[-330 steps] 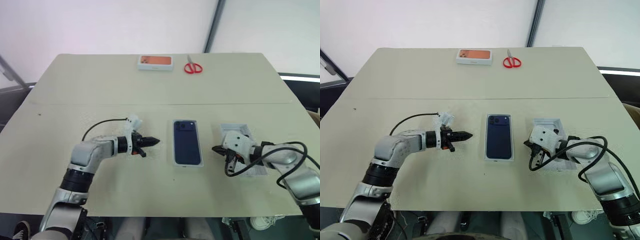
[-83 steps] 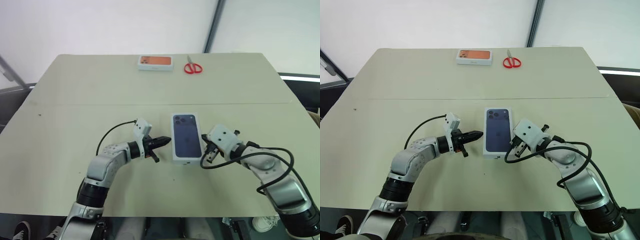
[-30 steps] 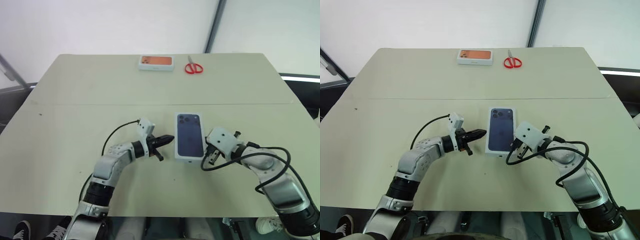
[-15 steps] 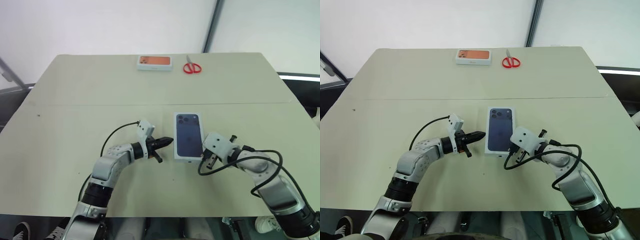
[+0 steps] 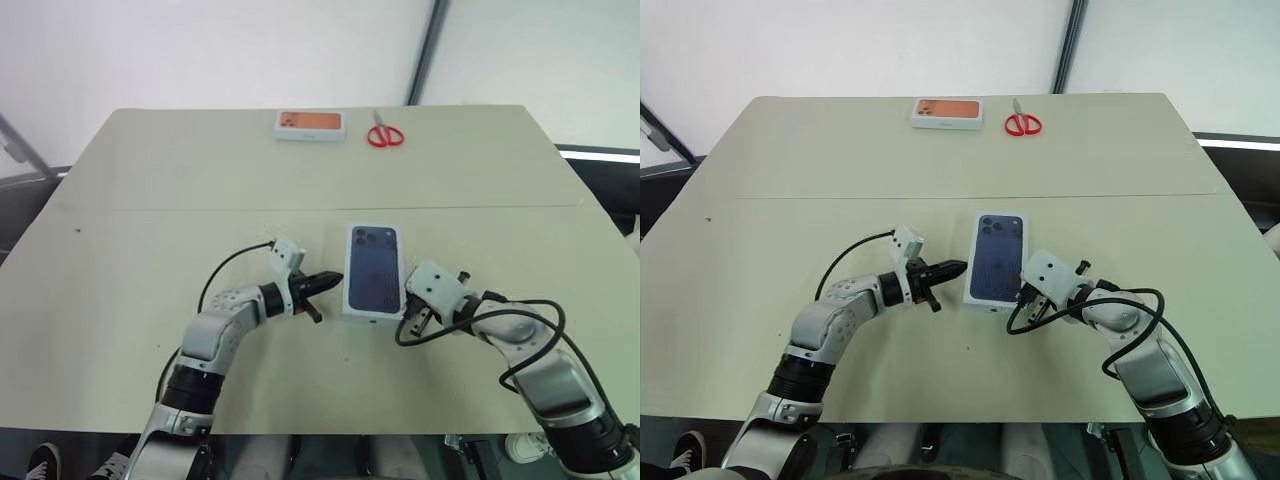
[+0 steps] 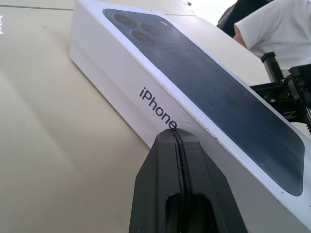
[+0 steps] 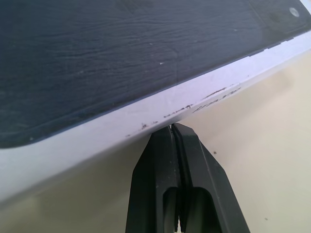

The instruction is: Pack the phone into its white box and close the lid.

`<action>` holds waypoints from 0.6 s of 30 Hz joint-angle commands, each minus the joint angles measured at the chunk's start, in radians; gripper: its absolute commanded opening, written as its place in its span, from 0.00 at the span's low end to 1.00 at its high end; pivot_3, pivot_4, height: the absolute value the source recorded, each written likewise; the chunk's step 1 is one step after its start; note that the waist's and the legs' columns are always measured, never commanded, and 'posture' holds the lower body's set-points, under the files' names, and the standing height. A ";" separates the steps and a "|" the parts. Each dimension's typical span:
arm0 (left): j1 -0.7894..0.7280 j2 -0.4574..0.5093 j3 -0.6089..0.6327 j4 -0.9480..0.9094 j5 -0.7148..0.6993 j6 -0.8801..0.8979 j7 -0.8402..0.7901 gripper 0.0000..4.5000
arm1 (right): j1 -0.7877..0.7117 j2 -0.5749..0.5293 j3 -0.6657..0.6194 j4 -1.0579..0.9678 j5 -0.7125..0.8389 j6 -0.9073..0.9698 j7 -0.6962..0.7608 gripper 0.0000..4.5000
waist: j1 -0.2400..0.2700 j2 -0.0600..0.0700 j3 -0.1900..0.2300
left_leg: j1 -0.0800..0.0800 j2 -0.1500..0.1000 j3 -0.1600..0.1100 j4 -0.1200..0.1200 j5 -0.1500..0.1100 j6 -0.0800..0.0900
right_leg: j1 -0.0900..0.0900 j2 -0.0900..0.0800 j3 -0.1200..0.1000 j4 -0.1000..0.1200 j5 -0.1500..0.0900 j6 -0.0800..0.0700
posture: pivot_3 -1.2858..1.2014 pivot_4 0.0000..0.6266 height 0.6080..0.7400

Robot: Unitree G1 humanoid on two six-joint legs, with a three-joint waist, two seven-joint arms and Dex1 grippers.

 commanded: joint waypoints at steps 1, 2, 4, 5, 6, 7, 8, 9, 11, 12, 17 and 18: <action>-0.006 -0.019 -0.044 -0.050 -0.012 -0.016 -0.019 0.00 | -0.010 -0.011 0.042 -0.045 -0.014 -0.063 0.011 0.02 | 0.001 0.000 0.000 | 0.000 0.000 0.000 0.000 0.000 0.000 | 0.000 0.000 0.000 0.000 0.000 0.000 | 0.52 0.24 1.00; -0.003 -0.017 -0.037 -0.051 -0.019 -0.009 -0.018 0.00 | -0.009 -0.015 0.035 -0.043 -0.015 -0.067 0.011 0.02 | 0.001 0.000 0.000 | 0.000 0.000 0.000 0.000 0.000 0.000 | 0.000 0.000 0.000 0.000 0.000 0.000 | 0.52 0.24 1.00; 0.002 -0.006 -0.028 -0.055 -0.022 -0.004 -0.022 0.00 | -0.016 -0.027 0.014 -0.033 -0.016 -0.074 0.010 0.02 | 0.000 0.000 0.000 | 0.000 0.000 0.000 0.000 0.000 0.000 | 0.000 0.000 0.000 0.000 0.000 0.000 | 0.52 0.24 1.00; 0.001 0.002 -0.016 -0.056 -0.028 0.004 -0.021 0.00 | -0.025 -0.036 -0.005 -0.021 -0.016 -0.074 0.006 0.02 | 0.000 0.000 0.000 | 0.000 0.000 0.000 0.000 0.000 0.000 | 0.000 0.000 0.000 0.000 0.000 0.000 | 0.52 0.24 1.00; 0.001 0.007 -0.008 -0.056 -0.032 0.010 -0.020 0.00 | -0.031 -0.042 -0.018 -0.012 -0.016 -0.076 0.002 0.02 | 0.000 0.000 0.000 | 0.000 0.000 0.000 0.000 0.000 0.000 | 0.000 0.000 0.000 0.000 0.000 0.000 | 0.52 0.24 1.00; 0.001 0.018 -0.002 -0.058 -0.033 0.011 -0.024 0.00 | -0.036 -0.055 -0.030 -0.003 -0.021 -0.082 0.001 0.02 | 0.000 0.000 0.000 | 0.000 0.000 0.000 0.000 0.000 0.000 | 0.000 0.000 0.000 0.000 0.000 0.000 | 0.52 0.24 1.00; 0.001 0.027 0.003 -0.059 -0.036 0.013 -0.028 0.00 | -0.038 -0.068 -0.038 0.003 -0.027 -0.096 -0.001 0.02 | 0.000 0.000 0.000 | 0.000 0.000 0.000 0.000 0.000 0.000 | 0.000 0.000 0.000 0.000 0.000 0.000 | 0.52 0.24 1.00; 0.001 0.034 0.004 -0.059 -0.037 0.012 -0.031 0.00 | -0.038 -0.077 -0.042 0.007 -0.032 -0.107 -0.002 0.02 | 0.001 0.000 0.000 | 0.000 0.000 0.000 0.000 0.000 0.000 | 0.000 0.000 0.000 0.000 0.000 0.000 | 0.52 0.24 1.00; 0.003 0.050 0.004 -0.056 -0.035 0.010 -0.035 0.00 | -0.049 -0.067 -0.072 0.011 0.000 -0.094 -0.003 0.02 | 0.001 0.000 0.000 | 0.000 0.000 0.000 0.000 0.000 0.000 | 0.000 0.000 0.000 0.000 0.000 0.000 | 0.52 0.24 1.00; 0.005 0.058 0.003 -0.055 -0.033 0.005 -0.038 0.00 | -0.053 -0.066 -0.079 0.012 0.009 -0.088 -0.001 0.02 | 0.001 0.000 0.000 | 0.000 0.000 0.000 0.000 0.000 0.000 | 0.000 0.000 0.000 0.000 0.000 0.000 | 0.52 0.24 1.00; 0.009 0.092 0.023 -0.049 -0.043 0.004 -0.051 0.00 | -0.070 -0.085 -0.101 0.051 -0.005 -0.105 -0.016 0.02 | 0.000 0.000 0.000 | 0.000 0.000 0.000 0.000 0.000 0.000 | 0.000 0.000 0.000 0.000 0.000 0.000 | 0.52 0.24 1.00; 0.008 0.096 0.027 -0.048 -0.042 0.001 -0.051 0.00 | -0.076 -0.080 -0.109 0.054 0.001 -0.103 -0.020 0.02 | 0.000 0.000 0.000 | 0.000 0.000 0.000 0.000 0.000 0.000 | 0.000 0.000 0.000 0.000 0.000 0.000 | 0.52 0.24 1.00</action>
